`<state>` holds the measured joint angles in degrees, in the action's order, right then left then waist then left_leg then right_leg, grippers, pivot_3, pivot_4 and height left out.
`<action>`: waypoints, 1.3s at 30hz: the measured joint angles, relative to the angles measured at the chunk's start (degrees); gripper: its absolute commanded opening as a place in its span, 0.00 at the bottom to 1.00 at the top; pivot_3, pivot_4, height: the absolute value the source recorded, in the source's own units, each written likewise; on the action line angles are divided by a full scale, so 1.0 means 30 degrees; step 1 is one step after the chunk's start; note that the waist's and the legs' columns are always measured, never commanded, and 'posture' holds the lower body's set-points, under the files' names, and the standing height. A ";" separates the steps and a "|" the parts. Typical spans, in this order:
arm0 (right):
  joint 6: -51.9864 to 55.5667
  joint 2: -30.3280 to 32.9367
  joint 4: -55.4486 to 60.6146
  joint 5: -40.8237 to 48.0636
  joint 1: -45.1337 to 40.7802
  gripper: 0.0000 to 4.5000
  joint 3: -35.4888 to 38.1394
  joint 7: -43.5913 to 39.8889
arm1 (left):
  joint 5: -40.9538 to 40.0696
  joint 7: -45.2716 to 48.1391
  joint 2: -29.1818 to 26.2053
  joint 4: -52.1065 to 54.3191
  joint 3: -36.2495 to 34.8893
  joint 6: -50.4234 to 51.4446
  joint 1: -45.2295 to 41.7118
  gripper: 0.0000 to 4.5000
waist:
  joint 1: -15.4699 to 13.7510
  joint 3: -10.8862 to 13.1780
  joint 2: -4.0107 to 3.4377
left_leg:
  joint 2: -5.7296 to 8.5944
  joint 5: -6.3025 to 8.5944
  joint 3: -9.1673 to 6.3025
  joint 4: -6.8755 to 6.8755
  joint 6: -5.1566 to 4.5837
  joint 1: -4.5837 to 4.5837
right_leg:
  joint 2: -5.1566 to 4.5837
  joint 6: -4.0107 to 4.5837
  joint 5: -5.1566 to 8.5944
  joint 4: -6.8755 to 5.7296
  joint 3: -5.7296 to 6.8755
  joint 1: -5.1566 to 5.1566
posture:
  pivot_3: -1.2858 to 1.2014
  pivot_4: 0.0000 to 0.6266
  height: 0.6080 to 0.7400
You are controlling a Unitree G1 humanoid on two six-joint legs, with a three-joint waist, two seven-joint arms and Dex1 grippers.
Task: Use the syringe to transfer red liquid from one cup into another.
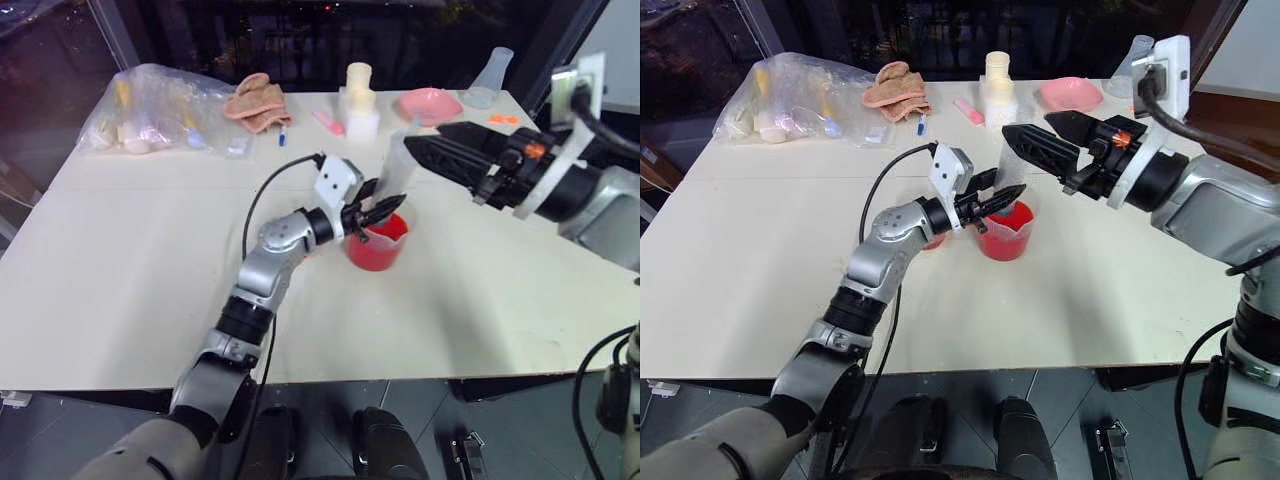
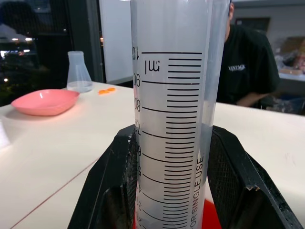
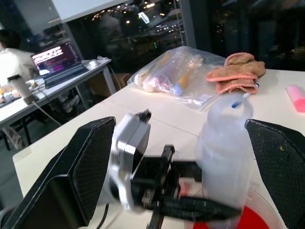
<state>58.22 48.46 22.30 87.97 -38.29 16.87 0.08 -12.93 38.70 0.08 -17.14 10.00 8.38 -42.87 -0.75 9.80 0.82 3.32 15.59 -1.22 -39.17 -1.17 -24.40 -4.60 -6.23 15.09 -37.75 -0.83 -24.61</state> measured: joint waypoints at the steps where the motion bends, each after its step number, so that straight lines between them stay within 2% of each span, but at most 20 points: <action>1: -0.0009 -0.0036 -0.0021 0.0003 0.0000 1.00 -0.0119 0.0218 | 0.0003 0.0002 -0.0007 0.0000 0.0025 0.0000 0.0041 0.34 | 0.0002 0.0000 0.0000 | 0.0000 0.0000 0.0000 0.0000 0.0000 -0.0001 | 0.0000 0.0000 0.0000 0.0000 0.0000 0.0000 | 0.52 0.24 1.00; 10: -0.0014 -0.0476 -0.0188 -0.0294 -0.0028 1.00 -0.1111 0.1523 | 0.0049 -0.0061 -0.0029 0.0226 0.0086 -0.0002 0.0167 0.34 | 0.0010 0.0000 0.0000 | -0.0001 0.0001 0.0000 0.0003 -0.0001 0.0000 | 0.0000 0.0000 0.0000 0.0001 0.0002 0.0000 | 0.52 0.24 1.00; 24: -0.0072 -0.1217 -0.0422 -0.0635 -0.0866 1.00 -0.1710 0.1690 | 0.0330 -0.0063 -0.0075 0.0997 0.0306 0.0317 0.0845 0.34 | 0.0008 0.0000 0.0000 | -0.0001 0.0002 0.0000 0.0002 -0.0005 0.0000 | 0.0000 0.0000 0.0000 0.0010 0.0002 0.0002 | 0.52 0.24 1.00; 27: -0.0092 -0.1578 -0.0423 -0.0656 -0.0866 0.79 -0.1765 0.1823 | 0.0331 -0.0073 -0.0119 0.1144 0.0301 0.0416 0.0953 0.34 | 0.0010 0.0000 0.0000 | -0.0001 0.0004 -0.0001 0.0003 -0.0008 -0.0001 | 0.0000 0.0000 0.0000 0.0014 0.0003 0.0002 | 0.52 0.24 1.00; 34: -0.0580 -0.2454 -0.0427 -0.0959 -0.0891 0.04 -0.1874 0.2084 | 0.0358 -0.0167 -0.0099 0.1435 0.0312 0.0544 0.1247 0.34 | 0.0014 -0.0001 -0.0002 | -0.0001 0.0005 -0.0002 0.0004 -0.0008 -0.0001 | 0.0001 0.0000 0.0000 0.0016 0.0004 0.0003 | 0.52 0.24 1.00; 39: -0.0609 -0.2706 -0.0399 -0.0993 -0.0844 0.02 -0.1989 0.2021 | 0.0365 -0.0313 -0.0095 0.1425 0.0304 0.0753 0.1356 0.34 | 0.0011 -0.0001 -0.0002 | -0.0001 0.0005 -0.0002 0.0004 -0.0010 0.0002 | 0.0000 0.0000 0.0000 0.0017 0.0004 0.0009 | 0.52 0.24 1.00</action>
<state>56.39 40.34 21.10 84.99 -40.82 10.91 6.15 -11.83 37.76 -0.20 -12.87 10.91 10.64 -38.80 -0.72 9.80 0.81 3.31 15.60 -1.22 -39.15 -1.20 -24.39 -4.60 -6.23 15.09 -37.70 -0.82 -24.58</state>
